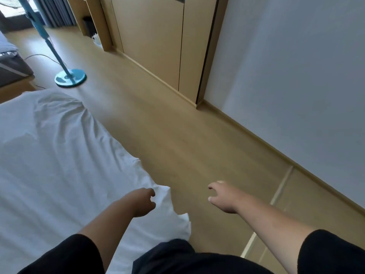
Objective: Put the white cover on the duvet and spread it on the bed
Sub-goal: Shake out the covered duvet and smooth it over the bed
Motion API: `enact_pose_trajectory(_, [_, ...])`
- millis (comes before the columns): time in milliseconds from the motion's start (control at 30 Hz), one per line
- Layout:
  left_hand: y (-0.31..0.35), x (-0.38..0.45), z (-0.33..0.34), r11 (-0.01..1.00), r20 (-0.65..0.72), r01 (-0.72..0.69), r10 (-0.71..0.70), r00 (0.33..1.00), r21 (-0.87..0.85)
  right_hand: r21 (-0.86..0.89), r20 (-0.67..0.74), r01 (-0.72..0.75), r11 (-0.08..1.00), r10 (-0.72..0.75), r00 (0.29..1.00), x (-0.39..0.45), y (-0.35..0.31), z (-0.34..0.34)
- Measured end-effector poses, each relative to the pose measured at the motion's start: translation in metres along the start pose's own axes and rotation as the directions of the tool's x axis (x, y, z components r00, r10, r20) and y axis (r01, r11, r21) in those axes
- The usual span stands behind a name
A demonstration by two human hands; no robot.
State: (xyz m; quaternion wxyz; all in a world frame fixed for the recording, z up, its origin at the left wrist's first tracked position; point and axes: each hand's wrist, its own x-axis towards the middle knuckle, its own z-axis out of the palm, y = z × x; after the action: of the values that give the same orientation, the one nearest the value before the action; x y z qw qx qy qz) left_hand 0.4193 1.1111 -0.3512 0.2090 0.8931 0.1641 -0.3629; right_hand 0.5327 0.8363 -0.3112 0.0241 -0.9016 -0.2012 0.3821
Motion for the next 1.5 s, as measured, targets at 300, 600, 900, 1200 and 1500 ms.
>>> enact_pose_trajectory(300, [0.119, 0.164, -0.101, 0.983, 0.052, -0.152, 0.148, 0.988, 0.100, -0.064, -0.004, -0.119, 0.991, 0.119, 0.993, 0.088, 0.099, -0.126])
enact_pose_trajectory(600, [0.171, 0.248, -0.283, 0.971, -0.032, -0.139, 0.148, 0.988, 0.193, 0.129, -0.105, -0.181, 0.975, 0.195, 0.975, 0.197, 0.141, -0.286])
enact_pose_trajectory(900, [0.127, 0.349, -0.382, 0.992, -0.072, 0.106, -0.102, 0.992, 0.061, 0.048, -0.030, 0.094, 0.994, -0.093, 0.995, 0.410, 0.067, -0.410])
enact_pose_trajectory(1200, [0.046, 0.366, -0.488, 0.833, -0.135, 0.435, -0.501, 0.855, -0.341, -0.311, 0.120, 0.423, 0.851, -0.407, 0.906, 0.589, -0.100, -0.568])
enact_pose_trajectory(1500, [-0.076, 0.413, -0.547, 0.626, -0.093, 0.425, -0.624, 0.776, -0.653, -0.402, 0.235, 0.620, 0.673, -0.579, 0.781, 0.696, -0.303, -0.609])
